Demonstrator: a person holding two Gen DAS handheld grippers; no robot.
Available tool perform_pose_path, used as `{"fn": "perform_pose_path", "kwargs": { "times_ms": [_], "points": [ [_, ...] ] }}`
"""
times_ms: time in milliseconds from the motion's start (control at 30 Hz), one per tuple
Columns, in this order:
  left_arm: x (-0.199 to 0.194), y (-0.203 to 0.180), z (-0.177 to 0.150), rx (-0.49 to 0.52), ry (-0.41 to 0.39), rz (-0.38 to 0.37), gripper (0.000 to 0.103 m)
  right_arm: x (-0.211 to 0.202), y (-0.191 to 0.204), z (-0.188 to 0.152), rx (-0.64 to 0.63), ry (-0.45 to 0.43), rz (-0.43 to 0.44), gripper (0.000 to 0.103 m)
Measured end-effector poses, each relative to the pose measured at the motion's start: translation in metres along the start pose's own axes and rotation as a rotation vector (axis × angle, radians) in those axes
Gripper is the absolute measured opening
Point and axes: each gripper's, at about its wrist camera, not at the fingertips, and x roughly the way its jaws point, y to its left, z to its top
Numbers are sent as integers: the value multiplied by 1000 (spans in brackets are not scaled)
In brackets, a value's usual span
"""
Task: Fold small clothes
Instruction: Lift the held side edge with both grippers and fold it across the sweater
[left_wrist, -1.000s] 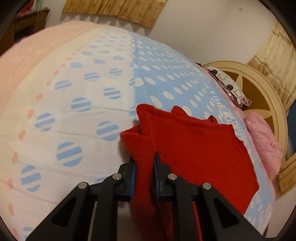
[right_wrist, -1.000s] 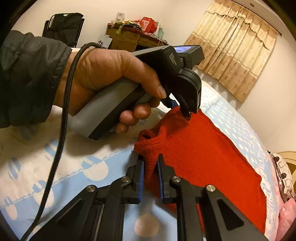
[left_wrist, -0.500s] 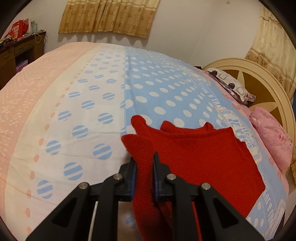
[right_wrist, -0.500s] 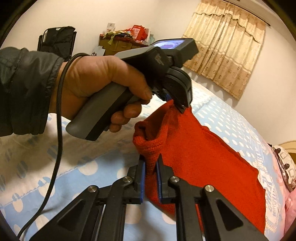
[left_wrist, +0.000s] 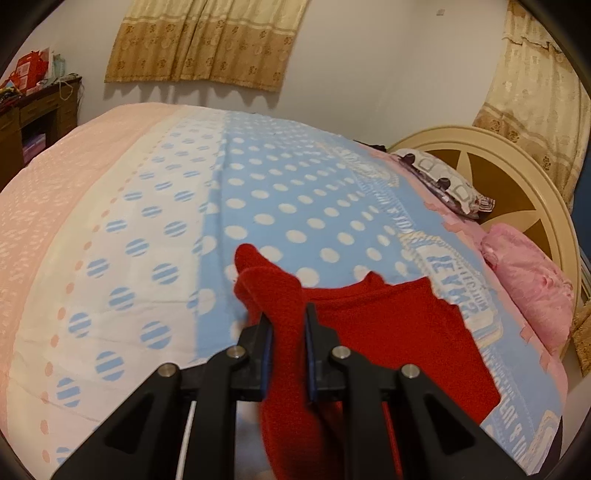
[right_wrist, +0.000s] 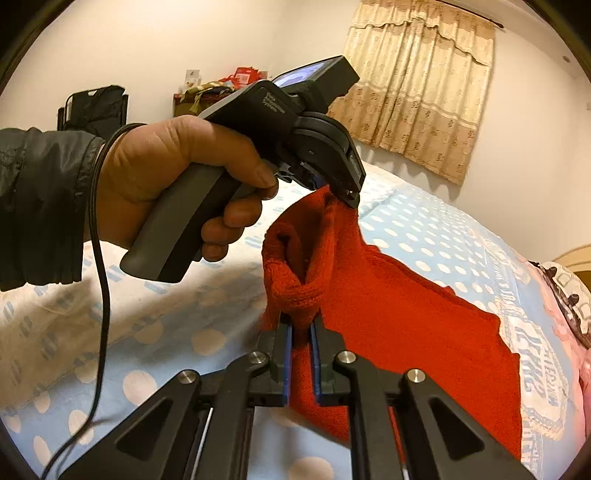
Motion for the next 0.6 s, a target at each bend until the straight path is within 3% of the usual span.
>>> {"fn": "perform_pose_path", "kwargs": {
  "times_ms": [600],
  "points": [
    [32,-97,21,82,8,-71,14,-45,-85,-33,185,-28,-79,7]
  ]
}}
